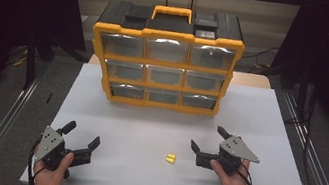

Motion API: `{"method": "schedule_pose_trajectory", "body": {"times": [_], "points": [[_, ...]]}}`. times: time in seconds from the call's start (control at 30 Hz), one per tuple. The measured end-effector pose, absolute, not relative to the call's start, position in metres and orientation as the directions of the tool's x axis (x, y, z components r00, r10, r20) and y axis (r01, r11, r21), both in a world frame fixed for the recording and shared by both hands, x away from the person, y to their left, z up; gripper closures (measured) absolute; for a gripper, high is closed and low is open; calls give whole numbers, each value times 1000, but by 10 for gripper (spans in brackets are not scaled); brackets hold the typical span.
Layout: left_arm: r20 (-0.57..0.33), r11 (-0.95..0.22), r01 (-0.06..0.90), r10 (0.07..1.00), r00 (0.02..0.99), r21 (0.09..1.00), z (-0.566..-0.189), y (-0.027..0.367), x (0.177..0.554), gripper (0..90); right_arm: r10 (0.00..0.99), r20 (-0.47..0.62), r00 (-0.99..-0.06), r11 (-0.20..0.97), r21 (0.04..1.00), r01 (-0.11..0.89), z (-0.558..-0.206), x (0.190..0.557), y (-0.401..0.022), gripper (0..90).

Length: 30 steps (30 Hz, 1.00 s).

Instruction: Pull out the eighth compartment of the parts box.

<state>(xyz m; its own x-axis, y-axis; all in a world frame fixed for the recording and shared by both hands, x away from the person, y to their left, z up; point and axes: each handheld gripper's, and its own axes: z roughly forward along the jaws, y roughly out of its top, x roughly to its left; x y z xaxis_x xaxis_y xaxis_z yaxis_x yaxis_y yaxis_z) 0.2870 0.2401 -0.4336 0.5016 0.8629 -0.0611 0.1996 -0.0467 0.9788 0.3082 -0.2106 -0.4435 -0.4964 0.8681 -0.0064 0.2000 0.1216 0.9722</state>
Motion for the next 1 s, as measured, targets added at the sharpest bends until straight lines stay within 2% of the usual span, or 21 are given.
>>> {"method": "schedule_pose_trajectory", "body": {"times": [0.63,0.83,0.9,1.0], "points": [[-55,-54,196,859,509,979,-434,240,286,31,854,-30,-519,145,972,183,-439,333,-190,0],[-63,-46,199,859,508,979,-434,240,286,31,844,-71,-532,186,969,164,-437,342,-180,1],[-63,-43,198,863,501,979,-434,241,286,31,838,-128,-531,239,960,145,-432,347,-177,1],[-64,-48,209,865,497,977,-435,240,288,30,841,-94,-533,205,967,152,-427,353,-176,2]]}}
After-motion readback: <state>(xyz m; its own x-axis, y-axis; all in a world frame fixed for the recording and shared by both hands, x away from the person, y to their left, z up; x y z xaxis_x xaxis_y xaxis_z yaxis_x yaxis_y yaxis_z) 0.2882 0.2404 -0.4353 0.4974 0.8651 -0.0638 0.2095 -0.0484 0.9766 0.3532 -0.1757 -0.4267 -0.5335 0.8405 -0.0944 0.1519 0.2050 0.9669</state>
